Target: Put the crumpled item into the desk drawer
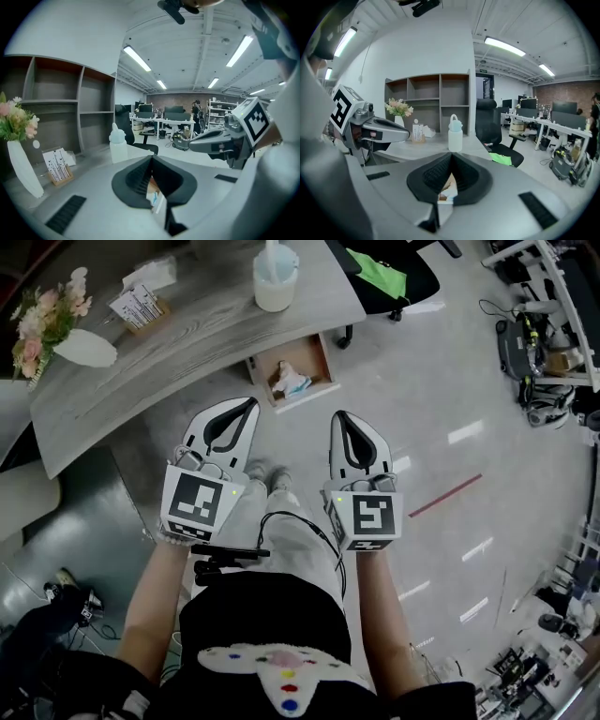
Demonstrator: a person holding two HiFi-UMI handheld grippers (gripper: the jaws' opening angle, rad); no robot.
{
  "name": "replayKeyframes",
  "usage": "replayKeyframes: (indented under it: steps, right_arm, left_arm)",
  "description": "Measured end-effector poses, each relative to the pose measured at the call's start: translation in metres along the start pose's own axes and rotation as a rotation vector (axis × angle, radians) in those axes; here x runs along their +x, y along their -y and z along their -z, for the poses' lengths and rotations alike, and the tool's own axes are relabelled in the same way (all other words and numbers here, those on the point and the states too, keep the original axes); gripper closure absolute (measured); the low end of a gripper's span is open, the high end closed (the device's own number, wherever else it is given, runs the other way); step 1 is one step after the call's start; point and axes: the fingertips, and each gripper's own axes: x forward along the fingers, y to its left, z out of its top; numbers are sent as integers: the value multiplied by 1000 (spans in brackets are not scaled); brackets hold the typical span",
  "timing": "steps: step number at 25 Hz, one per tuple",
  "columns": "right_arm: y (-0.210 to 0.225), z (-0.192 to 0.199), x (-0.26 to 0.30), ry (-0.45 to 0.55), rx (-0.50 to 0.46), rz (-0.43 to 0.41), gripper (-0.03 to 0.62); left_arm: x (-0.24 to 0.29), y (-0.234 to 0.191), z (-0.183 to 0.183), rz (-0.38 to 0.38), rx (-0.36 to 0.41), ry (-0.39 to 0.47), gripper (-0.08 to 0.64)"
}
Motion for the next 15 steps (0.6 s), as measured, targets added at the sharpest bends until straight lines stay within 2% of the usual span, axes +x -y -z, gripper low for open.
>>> replayKeyframes:
  steps: [11,15]
  right_arm:
    - [3,-57,-34,98,-50,11,588]
    - [-6,-73,-44,101,-68,1,588]
  left_arm:
    - [-24,19,-62,18,45,93,549]
    - [-35,17,-85,21,61,146,549]
